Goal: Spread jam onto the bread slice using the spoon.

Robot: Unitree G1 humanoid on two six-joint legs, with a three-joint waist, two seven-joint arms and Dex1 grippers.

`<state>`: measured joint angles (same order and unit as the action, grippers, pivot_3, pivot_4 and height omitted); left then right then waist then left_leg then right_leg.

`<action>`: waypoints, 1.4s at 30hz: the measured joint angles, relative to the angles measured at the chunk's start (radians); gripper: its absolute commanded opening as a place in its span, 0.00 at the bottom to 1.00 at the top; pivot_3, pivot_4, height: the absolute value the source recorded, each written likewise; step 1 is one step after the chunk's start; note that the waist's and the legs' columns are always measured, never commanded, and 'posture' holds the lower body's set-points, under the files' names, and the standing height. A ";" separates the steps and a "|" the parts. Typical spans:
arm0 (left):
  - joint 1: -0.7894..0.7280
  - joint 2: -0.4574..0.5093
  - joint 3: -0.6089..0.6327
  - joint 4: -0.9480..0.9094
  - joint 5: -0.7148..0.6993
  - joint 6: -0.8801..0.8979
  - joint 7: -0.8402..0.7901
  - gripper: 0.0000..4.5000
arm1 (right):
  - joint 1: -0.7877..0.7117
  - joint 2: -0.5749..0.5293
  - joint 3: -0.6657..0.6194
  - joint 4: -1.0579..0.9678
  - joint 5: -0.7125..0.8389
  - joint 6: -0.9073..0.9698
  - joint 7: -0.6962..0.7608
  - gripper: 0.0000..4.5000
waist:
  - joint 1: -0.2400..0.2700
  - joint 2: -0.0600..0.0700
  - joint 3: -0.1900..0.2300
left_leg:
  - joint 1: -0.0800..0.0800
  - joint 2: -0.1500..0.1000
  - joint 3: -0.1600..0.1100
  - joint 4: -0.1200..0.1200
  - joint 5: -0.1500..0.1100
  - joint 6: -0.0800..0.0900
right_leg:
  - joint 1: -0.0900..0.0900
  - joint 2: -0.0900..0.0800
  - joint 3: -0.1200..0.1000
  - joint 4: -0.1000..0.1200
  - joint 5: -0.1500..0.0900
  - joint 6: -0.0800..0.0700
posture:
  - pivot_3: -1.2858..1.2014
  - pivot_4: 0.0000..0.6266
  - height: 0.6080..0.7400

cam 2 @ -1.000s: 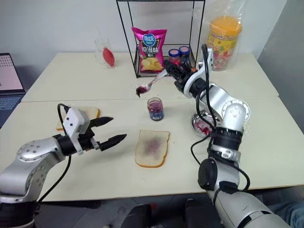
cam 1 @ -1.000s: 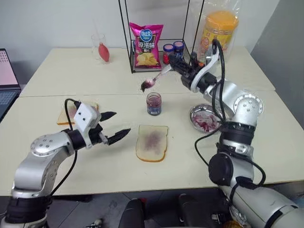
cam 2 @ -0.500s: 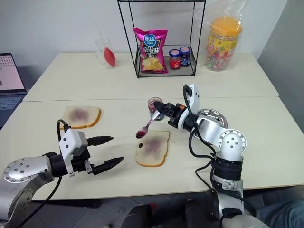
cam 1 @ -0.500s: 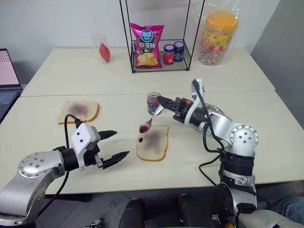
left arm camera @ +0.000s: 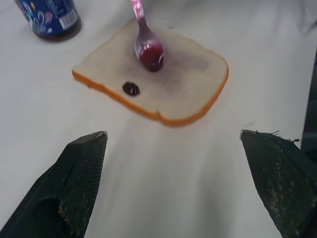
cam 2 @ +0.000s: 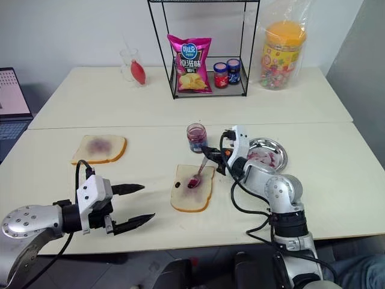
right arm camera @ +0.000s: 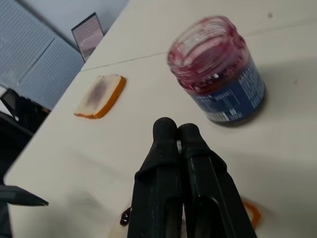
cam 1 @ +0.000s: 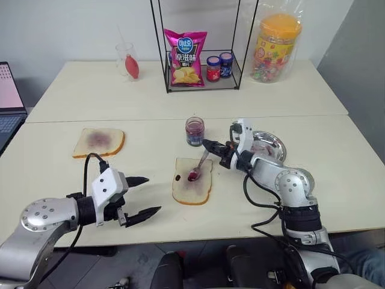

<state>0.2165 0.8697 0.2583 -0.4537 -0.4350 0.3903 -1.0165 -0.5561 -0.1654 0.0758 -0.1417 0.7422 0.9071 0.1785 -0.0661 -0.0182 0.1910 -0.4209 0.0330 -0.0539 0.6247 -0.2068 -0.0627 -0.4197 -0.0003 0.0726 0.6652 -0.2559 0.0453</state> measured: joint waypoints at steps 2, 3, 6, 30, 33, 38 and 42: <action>0.007 0.000 0.000 0.024 0.012 -0.019 -0.001 1.00 | 0.002 -0.058 0.083 -0.040 -0.079 -0.078 0.068 0.01 | 0.006 0.000 0.000 | 0.000 0.000 0.000 0.001 0.000 0.000 | 0.000 0.000 0.000 0.000 0.000 -0.001 | 0.52 0.24 1.00; 0.005 0.000 0.000 0.030 0.015 -0.028 0.000 1.00 | 0.005 -0.077 0.121 -0.059 -0.122 -0.119 0.099 0.01 | 0.009 -0.001 0.000 | 0.000 0.000 0.000 0.001 0.000 0.000 | 0.000 0.000 0.000 0.000 0.000 -0.001 | 0.52 0.24 1.00; -0.003 0.000 0.000 0.035 0.020 -0.041 0.001 1.00 | 0.017 -0.113 0.177 -0.090 -0.197 -0.195 0.154 0.01 | 0.012 -0.001 -0.001 | 0.000 -0.001 0.000 0.003 0.000 0.000 | 0.001 -0.001 0.000 0.000 -0.001 -0.001 | 0.52 0.24 1.00; -0.097 -0.046 -0.057 0.094 0.041 -0.096 0.010 1.00 | 0.014 0.096 -0.040 -0.179 -0.082 0.023 0.084 0.01 | 0.008 -0.002 -0.001 | 0.002 0.000 0.000 0.003 0.000 0.000 | 0.000 0.000 0.000 0.008 0.000 -0.001 | 0.52 0.24 1.00; -0.093 -0.046 -0.056 0.111 0.041 -0.097 0.004 1.00 | 0.014 0.145 -0.070 -0.131 -0.061 0.050 0.035 0.01 | 0.007 -0.002 -0.001 | 0.003 0.000 0.000 0.003 0.000 0.000 | -0.001 0.000 0.000 0.010 -0.001 -0.002 | 0.52 0.24 1.00; -0.093 -0.046 -0.055 0.114 0.041 -0.098 0.004 1.00 | 0.013 0.216 -0.093 -0.044 -0.061 0.051 -0.019 0.01 | 0.006 -0.002 -0.001 | 0.003 0.000 0.000 0.003 0.000 0.000 | -0.001 0.000 0.000 0.011 -0.001 -0.002 | 0.52 0.24 1.00; -0.093 -0.046 -0.055 0.120 0.042 -0.098 0.004 1.00 | 0.003 0.232 -0.088 0.000 -0.075 0.036 -0.028 0.01 | 0.005 -0.002 -0.001 | 0.003 0.000 0.000 0.003 0.000 0.000 | -0.001 0.000 0.000 0.011 -0.001 -0.002 | 0.52 0.24 1.00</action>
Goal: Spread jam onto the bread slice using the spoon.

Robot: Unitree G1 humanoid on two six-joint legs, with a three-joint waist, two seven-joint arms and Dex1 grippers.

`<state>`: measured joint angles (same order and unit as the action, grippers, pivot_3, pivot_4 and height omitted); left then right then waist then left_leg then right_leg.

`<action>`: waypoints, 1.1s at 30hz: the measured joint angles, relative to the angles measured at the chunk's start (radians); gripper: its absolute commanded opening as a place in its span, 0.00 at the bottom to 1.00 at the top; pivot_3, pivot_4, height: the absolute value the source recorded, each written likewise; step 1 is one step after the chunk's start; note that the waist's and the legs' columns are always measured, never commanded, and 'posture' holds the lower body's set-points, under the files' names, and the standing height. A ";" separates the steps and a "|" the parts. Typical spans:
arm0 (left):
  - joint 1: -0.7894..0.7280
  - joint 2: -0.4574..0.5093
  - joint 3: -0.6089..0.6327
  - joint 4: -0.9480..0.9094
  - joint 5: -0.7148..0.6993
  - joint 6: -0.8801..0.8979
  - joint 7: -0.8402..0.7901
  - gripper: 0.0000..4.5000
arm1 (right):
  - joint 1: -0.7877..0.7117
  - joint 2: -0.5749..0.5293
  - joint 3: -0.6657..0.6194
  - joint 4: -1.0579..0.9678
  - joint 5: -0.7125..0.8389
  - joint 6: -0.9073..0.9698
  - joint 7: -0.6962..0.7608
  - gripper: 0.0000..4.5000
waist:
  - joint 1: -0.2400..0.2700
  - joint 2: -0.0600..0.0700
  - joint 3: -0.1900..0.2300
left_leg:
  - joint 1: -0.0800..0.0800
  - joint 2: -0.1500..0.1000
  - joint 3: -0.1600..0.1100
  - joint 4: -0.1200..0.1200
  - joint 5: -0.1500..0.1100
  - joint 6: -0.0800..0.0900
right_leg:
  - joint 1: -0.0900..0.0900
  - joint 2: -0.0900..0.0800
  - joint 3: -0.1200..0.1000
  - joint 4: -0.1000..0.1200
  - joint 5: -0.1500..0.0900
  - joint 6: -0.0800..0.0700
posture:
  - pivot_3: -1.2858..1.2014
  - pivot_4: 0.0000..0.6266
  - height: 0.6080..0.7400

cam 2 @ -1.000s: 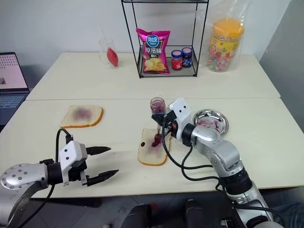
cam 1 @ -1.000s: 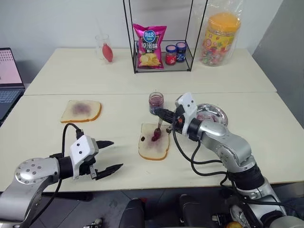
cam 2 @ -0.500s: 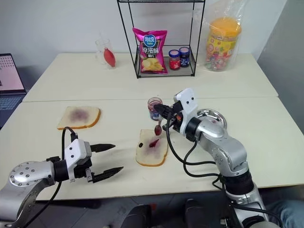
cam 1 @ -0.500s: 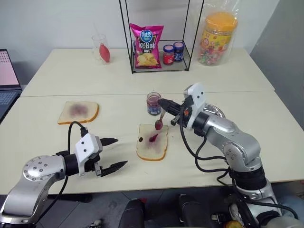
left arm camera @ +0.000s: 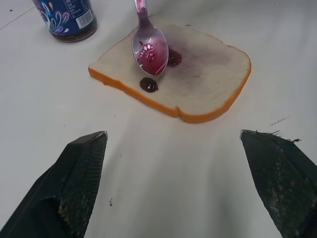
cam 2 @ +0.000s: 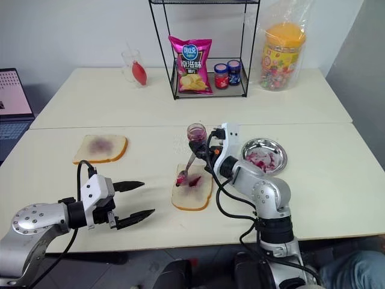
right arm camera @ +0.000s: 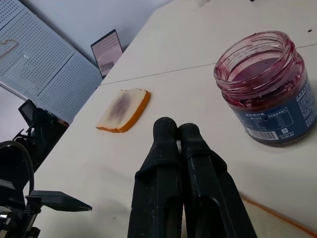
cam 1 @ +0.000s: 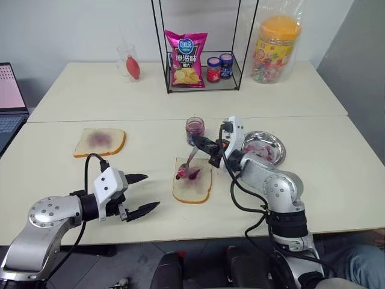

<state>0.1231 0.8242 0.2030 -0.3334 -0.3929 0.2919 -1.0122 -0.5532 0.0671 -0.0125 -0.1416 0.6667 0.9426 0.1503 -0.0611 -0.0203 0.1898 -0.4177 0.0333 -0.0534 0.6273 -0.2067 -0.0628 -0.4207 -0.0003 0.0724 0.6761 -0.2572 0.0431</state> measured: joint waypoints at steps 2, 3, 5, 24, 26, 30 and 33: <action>-0.001 0.000 0.000 0.001 0.001 -0.001 0.000 1.00 | -0.007 0.006 0.003 0.015 -0.011 -0.009 0.000 0.01 | 0.000 0.000 0.000 | 0.000 0.000 0.000 0.000 0.000 0.000 | 0.000 0.000 0.000 0.000 0.000 0.000 | 0.52 0.24 1.00; -0.001 0.000 0.000 0.001 0.001 -0.001 0.000 1.00 | -0.008 0.012 0.005 0.022 -0.018 -0.016 0.000 0.01 | 0.000 0.000 0.000 | 0.000 0.000 0.000 0.000 0.000 0.000 | 0.000 0.000 0.000 0.000 0.000 0.000 | 0.52 0.24 1.00; -0.001 0.000 0.000 0.001 0.002 -0.002 0.000 1.00 | -0.008 0.016 0.007 0.031 -0.019 -0.018 0.000 0.01 | 0.000 0.000 0.000 | 0.000 0.000 0.000 0.000 0.000 0.000 | 0.000 0.000 0.000 0.000 0.000 0.000 | 0.52 0.24 1.00; -0.037 -0.005 -0.041 0.026 0.022 -0.036 0.001 1.00 | -0.007 -0.076 -0.028 0.068 -0.027 -0.001 0.038 0.01 | 0.002 0.000 0.000 | 0.000 0.000 0.000 0.000 0.000 0.000 | 0.000 0.000 0.000 0.000 0.000 0.000 | 0.52 0.24 1.00; -0.042 -0.005 -0.043 0.022 0.021 -0.033 0.002 1.00 | -0.007 -0.091 -0.043 0.061 -0.013 0.022 0.038 0.01 | 0.002 0.000 0.000 | 0.000 0.000 0.000 0.000 0.000 0.000 | 0.000 0.000 0.000 0.000 0.000 0.000 | 0.52 0.24 1.00; -0.056 -0.005 -0.046 0.016 0.020 -0.023 0.005 1.00 | -0.002 -0.122 -0.070 0.050 0.013 0.056 0.038 0.01 | 0.005 0.000 0.000 | 0.000 0.000 0.000 0.000 0.000 0.000 | 0.001 0.000 0.000 0.000 0.000 0.000 | 0.52 0.24 1.00; -0.068 -0.005 -0.055 0.003 0.018 -0.007 0.014 1.00 | 0.011 -0.152 -0.105 0.024 0.042 0.103 0.038 0.01 | 0.007 0.000 0.000 | 0.000 -0.001 0.000 0.000 0.000 0.000 | 0.001 0.000 0.000 0.000 0.000 0.000 | 0.52 0.24 1.00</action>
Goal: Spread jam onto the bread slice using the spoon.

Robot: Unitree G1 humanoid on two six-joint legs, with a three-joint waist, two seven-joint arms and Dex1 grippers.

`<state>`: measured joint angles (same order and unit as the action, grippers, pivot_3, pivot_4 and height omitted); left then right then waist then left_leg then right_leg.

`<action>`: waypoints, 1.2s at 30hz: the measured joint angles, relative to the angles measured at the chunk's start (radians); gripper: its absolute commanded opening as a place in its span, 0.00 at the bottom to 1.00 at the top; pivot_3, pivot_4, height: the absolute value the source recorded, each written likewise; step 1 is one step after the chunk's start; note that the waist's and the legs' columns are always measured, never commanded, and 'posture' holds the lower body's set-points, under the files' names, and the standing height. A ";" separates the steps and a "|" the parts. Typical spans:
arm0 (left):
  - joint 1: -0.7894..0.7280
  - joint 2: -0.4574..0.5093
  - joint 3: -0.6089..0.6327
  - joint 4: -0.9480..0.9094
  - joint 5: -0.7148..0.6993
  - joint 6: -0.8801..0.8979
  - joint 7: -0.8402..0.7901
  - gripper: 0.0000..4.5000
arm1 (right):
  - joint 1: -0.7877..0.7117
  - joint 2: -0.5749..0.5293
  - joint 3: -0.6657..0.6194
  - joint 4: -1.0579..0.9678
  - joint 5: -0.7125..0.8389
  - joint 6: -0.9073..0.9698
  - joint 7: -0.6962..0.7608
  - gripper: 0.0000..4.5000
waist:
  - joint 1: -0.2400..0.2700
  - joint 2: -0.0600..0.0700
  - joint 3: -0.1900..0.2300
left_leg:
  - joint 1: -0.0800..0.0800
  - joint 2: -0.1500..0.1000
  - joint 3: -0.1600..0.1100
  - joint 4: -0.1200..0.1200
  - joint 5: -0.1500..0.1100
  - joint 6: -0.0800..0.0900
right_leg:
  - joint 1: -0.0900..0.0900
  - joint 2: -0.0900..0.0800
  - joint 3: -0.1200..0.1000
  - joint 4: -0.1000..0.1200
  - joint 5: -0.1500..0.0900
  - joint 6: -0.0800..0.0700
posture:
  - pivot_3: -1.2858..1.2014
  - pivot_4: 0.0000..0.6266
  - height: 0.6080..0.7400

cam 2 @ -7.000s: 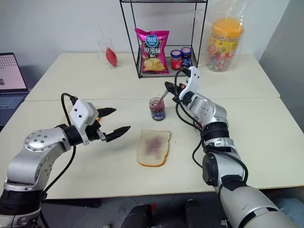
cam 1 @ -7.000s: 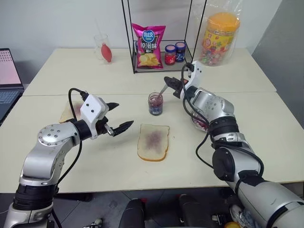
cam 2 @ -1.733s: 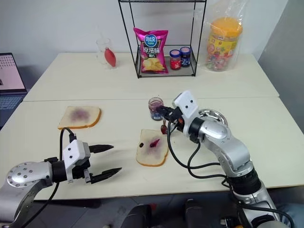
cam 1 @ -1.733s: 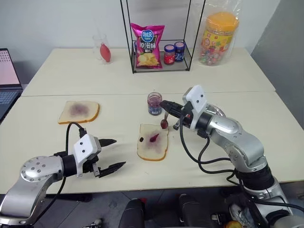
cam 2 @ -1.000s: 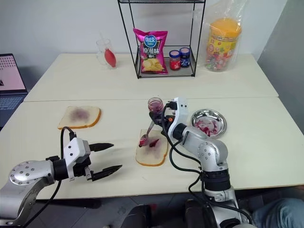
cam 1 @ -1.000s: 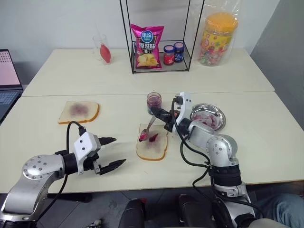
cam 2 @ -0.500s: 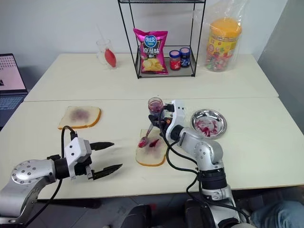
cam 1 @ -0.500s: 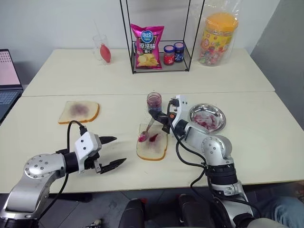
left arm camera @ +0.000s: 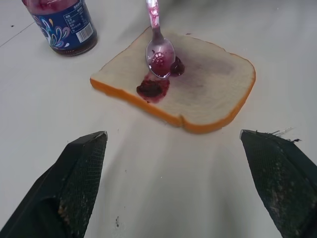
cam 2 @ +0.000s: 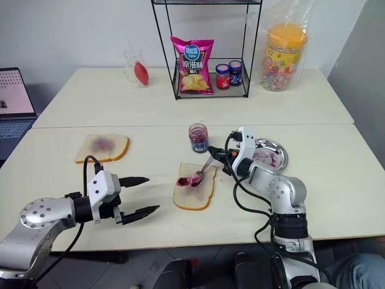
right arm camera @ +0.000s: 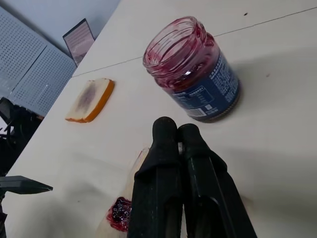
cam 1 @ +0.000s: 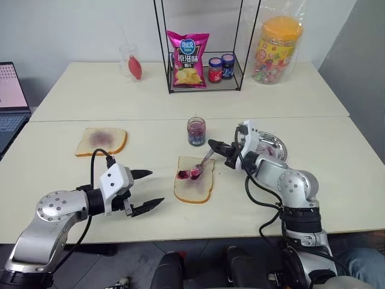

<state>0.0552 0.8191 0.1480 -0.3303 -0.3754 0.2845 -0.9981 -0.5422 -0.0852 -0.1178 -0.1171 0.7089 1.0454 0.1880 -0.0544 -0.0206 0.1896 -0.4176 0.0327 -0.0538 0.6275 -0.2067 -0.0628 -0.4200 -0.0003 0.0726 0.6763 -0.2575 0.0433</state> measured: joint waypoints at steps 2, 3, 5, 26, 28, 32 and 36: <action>0.000 0.000 -0.002 -0.012 -0.002 0.009 0.002 1.00 | 0.000 -0.020 -0.034 -0.019 0.024 0.032 -0.011 0.01 | 0.001 0.000 0.000 | 0.000 -0.001 0.000 0.000 0.000 0.000 | 0.000 0.000 0.000 0.000 0.000 0.001 | 0.52 0.24 1.00; 0.000 0.000 -0.002 -0.016 -0.004 0.011 0.002 1.00 | 0.000 -0.023 -0.055 -0.030 0.034 0.047 -0.020 0.01 | 0.001 0.000 0.000 | 0.000 -0.001 0.000 0.000 0.000 0.000 | 0.000 0.000 0.000 0.000 0.000 0.001 | 0.52 0.24 1.00; 0.000 0.000 -0.002 -0.017 -0.005 0.013 0.002 1.00 | 0.000 -0.015 -0.104 -0.047 0.072 0.085 -0.052 0.01 | -0.003 0.000 0.000 | 0.000 0.000 0.000 0.000 0.000 0.000 | 0.000 0.000 0.000 0.000 0.000 0.001 | 0.52 0.24 1.00; -0.010 -0.002 -0.028 -0.017 -0.007 0.012 -0.004 1.00 | 0.051 0.122 -0.131 -0.053 0.186 0.157 -0.204 0.01 | -0.014 0.000 0.000 | 0.000 0.001 0.000 -0.001 0.000 0.000 | -0.001 0.002 0.000 0.001 -0.001 -0.001 | 0.52 0.24 1.00; -0.010 -0.002 -0.028 -0.019 -0.007 0.013 0.001 1.00 | 0.063 0.102 -0.124 -0.053 0.180 0.148 -0.184 0.01 | -0.014 0.000 0.000 | 0.000 0.001 0.000 -0.001 0.000 0.000 | -0.001 0.002 0.000 0.001 -0.001 -0.001 | 0.52 0.24 1.00; -0.018 -0.002 -0.034 -0.033 -0.007 0.021 0.005 1.00 | 0.079 0.055 -0.112 -0.077 0.190 0.156 -0.144 0.01 | -0.012 0.000 0.000 | 0.000 0.001 0.000 -0.001 0.000 0.000 | 0.000 0.002 0.000 0.001 -0.002 -0.002 | 0.52 0.24 1.00; -0.024 -0.002 -0.035 -0.052 -0.010 0.040 0.006 1.00 | 0.097 0.014 -0.095 -0.119 0.218 0.180 -0.105 0.01 | -0.012 0.000 0.000 | 0.000 0.001 0.000 -0.001 0.000 0.000 | -0.001 0.002 0.000 0.001 -0.002 -0.002 | 0.52 0.24 1.00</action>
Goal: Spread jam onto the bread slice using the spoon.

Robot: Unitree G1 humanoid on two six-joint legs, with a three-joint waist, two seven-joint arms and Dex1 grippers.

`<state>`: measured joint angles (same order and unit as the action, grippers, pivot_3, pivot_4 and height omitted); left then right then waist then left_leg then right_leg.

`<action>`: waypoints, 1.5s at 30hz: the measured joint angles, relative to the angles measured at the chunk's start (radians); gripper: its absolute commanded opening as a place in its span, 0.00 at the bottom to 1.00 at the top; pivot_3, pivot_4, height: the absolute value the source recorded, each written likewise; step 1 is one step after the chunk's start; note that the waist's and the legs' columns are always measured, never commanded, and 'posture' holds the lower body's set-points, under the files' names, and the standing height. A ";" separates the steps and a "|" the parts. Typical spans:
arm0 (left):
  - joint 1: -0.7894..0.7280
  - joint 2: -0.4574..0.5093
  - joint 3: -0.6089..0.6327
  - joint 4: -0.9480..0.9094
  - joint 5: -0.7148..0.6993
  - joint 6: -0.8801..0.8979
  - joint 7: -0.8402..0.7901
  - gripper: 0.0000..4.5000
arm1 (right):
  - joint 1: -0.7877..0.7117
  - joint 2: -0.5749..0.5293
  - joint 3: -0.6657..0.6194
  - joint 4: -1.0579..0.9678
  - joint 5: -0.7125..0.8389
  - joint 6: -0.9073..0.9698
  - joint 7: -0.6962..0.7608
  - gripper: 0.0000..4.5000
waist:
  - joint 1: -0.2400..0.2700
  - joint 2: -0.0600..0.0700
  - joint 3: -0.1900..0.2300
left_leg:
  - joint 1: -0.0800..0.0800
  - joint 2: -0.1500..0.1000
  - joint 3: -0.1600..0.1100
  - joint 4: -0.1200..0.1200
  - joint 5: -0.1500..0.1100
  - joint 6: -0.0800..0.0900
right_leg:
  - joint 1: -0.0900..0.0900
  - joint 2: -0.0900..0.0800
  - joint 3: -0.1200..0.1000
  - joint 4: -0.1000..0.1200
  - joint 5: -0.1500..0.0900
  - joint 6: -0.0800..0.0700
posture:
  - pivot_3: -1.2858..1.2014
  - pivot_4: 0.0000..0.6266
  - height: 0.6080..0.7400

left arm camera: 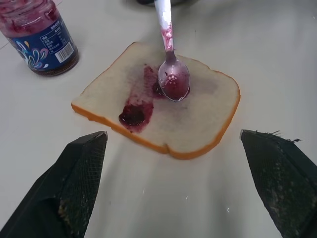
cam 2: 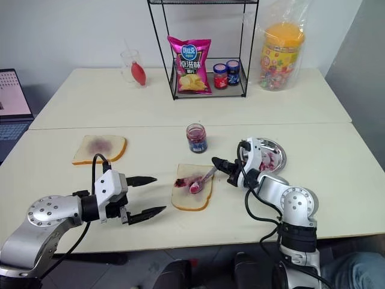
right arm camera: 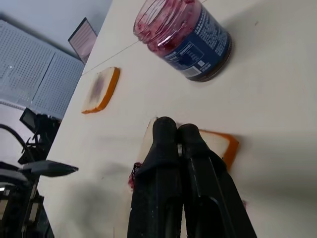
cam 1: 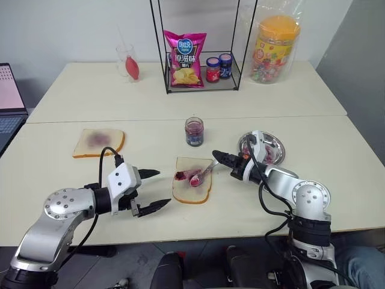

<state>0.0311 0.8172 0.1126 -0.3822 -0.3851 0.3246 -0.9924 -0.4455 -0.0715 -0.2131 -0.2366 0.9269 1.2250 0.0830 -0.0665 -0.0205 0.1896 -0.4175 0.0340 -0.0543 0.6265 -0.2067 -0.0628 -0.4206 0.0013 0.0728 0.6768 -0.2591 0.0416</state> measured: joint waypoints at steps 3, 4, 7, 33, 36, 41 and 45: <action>0.000 0.000 0.000 -0.010 -0.004 0.017 0.001 1.00 | 0.003 -0.008 -0.003 -0.020 0.031 0.022 0.004 0.01 | 0.000 0.000 0.000 | 0.000 0.000 0.000 0.000 0.000 0.000 | 0.000 0.000 0.000 0.000 0.000 0.000 | 0.52 0.24 1.00; 0.000 0.000 0.000 -0.013 -0.006 0.023 0.001 1.00 | 0.003 0.000 -0.007 -0.021 0.048 0.030 0.000 0.01 | 0.000 0.000 0.000 | 0.000 0.000 0.000 0.000 0.000 0.000 | 0.000 0.000 0.000 0.000 0.000 0.000 | 0.52 0.24 1.00; -0.008 0.001 0.000 -0.026 -0.009 0.047 0.003 1.00 | -0.017 0.062 -0.055 0.004 0.086 0.024 -0.050 0.01 | -0.001 0.000 0.000 | 0.000 0.000 0.000 0.000 0.000 0.000 | 0.000 0.000 0.000 0.000 0.000 0.000 | 0.52 0.24 1.00; 0.016 0.002 0.002 -0.034 -0.008 0.036 -0.004 1.00 | -0.016 -0.033 -0.052 0.083 0.111 0.069 -0.041 0.01 | -0.002 0.000 0.000 | 0.000 0.000 0.000 0.000 0.000 0.000 | 0.000 0.000 0.000 0.000 0.000 0.000 | 0.52 0.24 1.00; 0.052 0.002 0.008 -0.015 -0.007 0.005 -0.017 1.00 | -0.014 -0.046 -0.063 0.072 0.147 0.102 -0.042 0.01 | -0.003 0.000 0.000 | 0.000 0.000 0.000 -0.001 0.000 0.000 | 0.000 0.000 0.000 0.000 -0.001 -0.002 | 0.52 0.24 1.00; 0.093 0.001 0.013 0.007 -0.002 -0.046 -0.025 1.00 | -0.034 -0.014 -0.094 0.084 0.177 0.097 -0.078 0.01 | -0.009 0.000 0.000 | 0.000 0.001 0.000 -0.001 0.000 0.000 | 0.000 0.001 0.000 0.000 -0.004 -0.006 | 0.52 0.24 1.00; 0.098 0.001 0.014 0.037 0.004 -0.076 -0.030 1.00 | -0.081 0.017 -0.108 0.129 0.163 0.039 -0.107 0.01 | -0.009 0.000 0.000 | 0.000 0.001 0.000 -0.001 0.000 0.000 | 0.000 0.001 0.000 0.000 -0.004 -0.006 | 0.52 0.24 1.00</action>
<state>0.1287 0.8187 0.1261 -0.3457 -0.3810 0.2485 -1.0221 -0.5266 -0.0547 -0.3213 -0.1077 1.0903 1.2641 -0.0243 -0.0759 -0.0205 0.1897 -0.4173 0.0346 -0.0542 0.6256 -0.2068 -0.0628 -0.4208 0.0019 0.0728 0.6765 -0.2627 0.0354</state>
